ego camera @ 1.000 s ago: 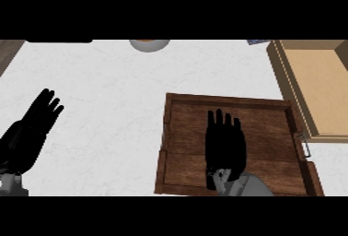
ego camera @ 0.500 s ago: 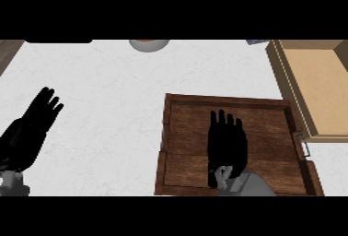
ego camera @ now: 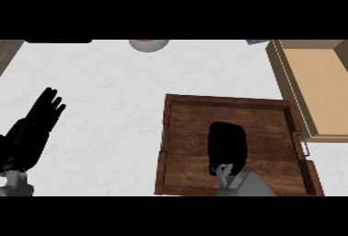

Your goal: Pick the bell pepper from the tray and place it in the cardboard box

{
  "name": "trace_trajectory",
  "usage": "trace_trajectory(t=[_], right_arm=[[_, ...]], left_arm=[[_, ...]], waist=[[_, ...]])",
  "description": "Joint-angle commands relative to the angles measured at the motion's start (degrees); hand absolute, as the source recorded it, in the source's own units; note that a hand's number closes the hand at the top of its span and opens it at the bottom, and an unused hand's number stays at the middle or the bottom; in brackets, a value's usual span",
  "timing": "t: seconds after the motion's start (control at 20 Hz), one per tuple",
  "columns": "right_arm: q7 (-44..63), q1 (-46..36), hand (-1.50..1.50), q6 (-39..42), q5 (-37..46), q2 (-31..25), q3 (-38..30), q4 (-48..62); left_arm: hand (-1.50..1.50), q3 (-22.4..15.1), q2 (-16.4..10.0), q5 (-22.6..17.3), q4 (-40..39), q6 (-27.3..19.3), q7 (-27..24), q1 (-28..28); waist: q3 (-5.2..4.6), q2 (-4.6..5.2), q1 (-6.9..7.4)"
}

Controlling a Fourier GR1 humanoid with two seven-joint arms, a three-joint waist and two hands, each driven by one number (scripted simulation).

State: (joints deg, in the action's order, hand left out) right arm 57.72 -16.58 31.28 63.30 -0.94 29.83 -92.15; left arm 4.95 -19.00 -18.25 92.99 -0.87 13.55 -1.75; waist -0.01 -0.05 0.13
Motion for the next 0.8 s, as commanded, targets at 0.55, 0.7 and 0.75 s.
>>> trace_trajectory(t=[0.55,0.7,0.75], right_arm=[[-7.2,-16.6,1.50,-7.9,-6.7,-3.2,-31.9,18.3],[-10.3,-24.3,1.50,-10.1,-8.5,-7.0,-37.9,28.8],[-9.4,-27.2,1.50,-12.9,-6.5,-6.7,-37.4,33.2]], left_arm=[[0.00,-0.3,2.7,2.0,1.5,1.6,-1.3,-0.1],[0.00,-1.2,2.6,2.1,1.7,2.2,-0.3,-0.9],[0.00,0.1,2.1,1.7,-0.6,2.7,-1.4,-1.7]], waist=[[0.21,2.22,2.52],[0.15,1.76,3.34],[0.08,1.96,3.86]])
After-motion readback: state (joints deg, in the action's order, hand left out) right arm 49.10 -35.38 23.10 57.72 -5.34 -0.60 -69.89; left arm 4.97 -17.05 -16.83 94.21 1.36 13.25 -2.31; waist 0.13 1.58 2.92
